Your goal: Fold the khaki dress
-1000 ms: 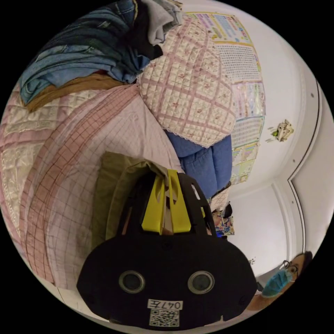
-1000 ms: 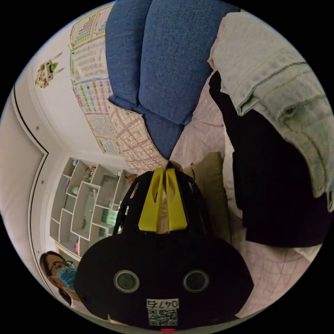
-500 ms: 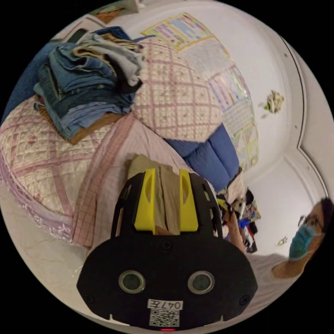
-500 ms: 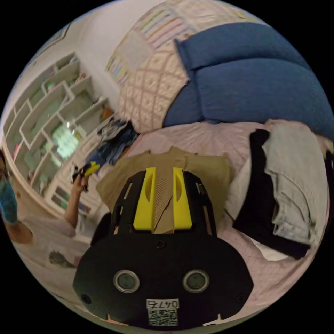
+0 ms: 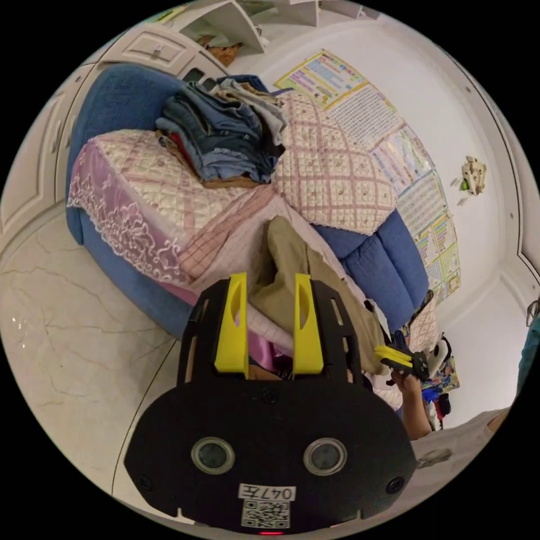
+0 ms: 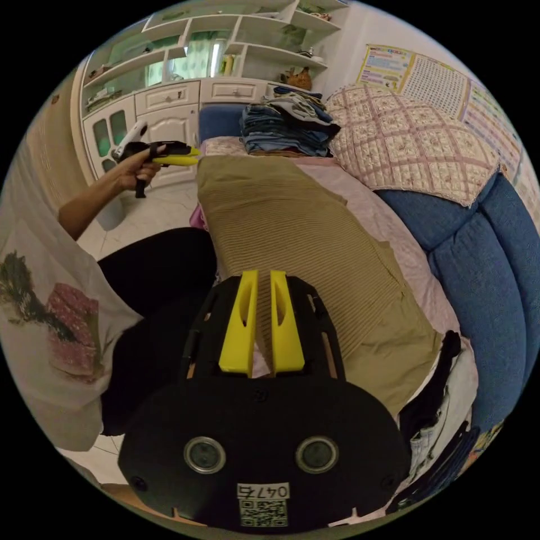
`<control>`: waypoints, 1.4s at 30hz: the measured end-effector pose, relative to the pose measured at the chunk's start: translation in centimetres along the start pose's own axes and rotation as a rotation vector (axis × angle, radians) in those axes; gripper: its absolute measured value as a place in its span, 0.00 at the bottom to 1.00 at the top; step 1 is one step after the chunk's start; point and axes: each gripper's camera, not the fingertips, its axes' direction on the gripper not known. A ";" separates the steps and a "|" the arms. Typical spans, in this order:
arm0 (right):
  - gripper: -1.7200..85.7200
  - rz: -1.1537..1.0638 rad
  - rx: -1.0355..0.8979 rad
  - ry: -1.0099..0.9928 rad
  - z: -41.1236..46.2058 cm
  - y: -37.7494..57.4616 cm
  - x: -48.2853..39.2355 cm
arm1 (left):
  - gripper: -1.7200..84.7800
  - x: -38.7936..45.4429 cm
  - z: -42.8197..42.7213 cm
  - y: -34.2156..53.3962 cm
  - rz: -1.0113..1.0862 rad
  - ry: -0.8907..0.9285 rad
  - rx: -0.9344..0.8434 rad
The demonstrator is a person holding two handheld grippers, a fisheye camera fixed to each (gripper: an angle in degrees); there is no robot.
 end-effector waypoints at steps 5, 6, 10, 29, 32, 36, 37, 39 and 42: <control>0.03 0.057 0.002 -0.014 -5.3 -10.8 4.2 | 0.11 -0.5 3.3 -2.1 0.119 -0.016 -0.151; 0.03 0.063 -0.001 -0.015 -5.8 -12.0 4.7 | 0.10 -0.7 3.6 -2.1 0.121 -0.003 -0.173; 0.02 0.060 0.037 -0.047 -9.9 -20.3 6.5 | 0.03 -1.8 3.4 -2.4 0.182 -0.009 -0.238; 0.03 -0.077 -0.087 -0.060 -26.4 -56.3 10.5 | 0.09 -14.1 -8.7 -5.3 0.019 0.038 -0.126; 0.03 -0.116 -0.021 -0.174 -28.6 -63.3 8.9 | 0.12 -17.3 -11.8 -4.7 -0.103 0.130 -0.071; 0.04 -0.188 0.000 -0.228 -29.3 -71.6 5.3 | 0.15 -19.7 -13.5 -5.1 -0.174 0.150 -0.087; 0.05 -0.217 0.004 -0.224 -29.5 -74.4 4.1 | 0.15 -20.5 -14.0 -5.3 -0.201 0.154 -0.086; 0.06 -0.254 -0.003 -0.197 -29.9 -78.2 2.4 | 0.15 -21.6 -14.5 -5.7 -0.240 0.178 -0.091; 0.08 -0.303 -0.070 -0.140 -30.1 -83.6 0.3 | 0.15 -23.3 -15.3 -6.3 -0.272 0.222 -0.110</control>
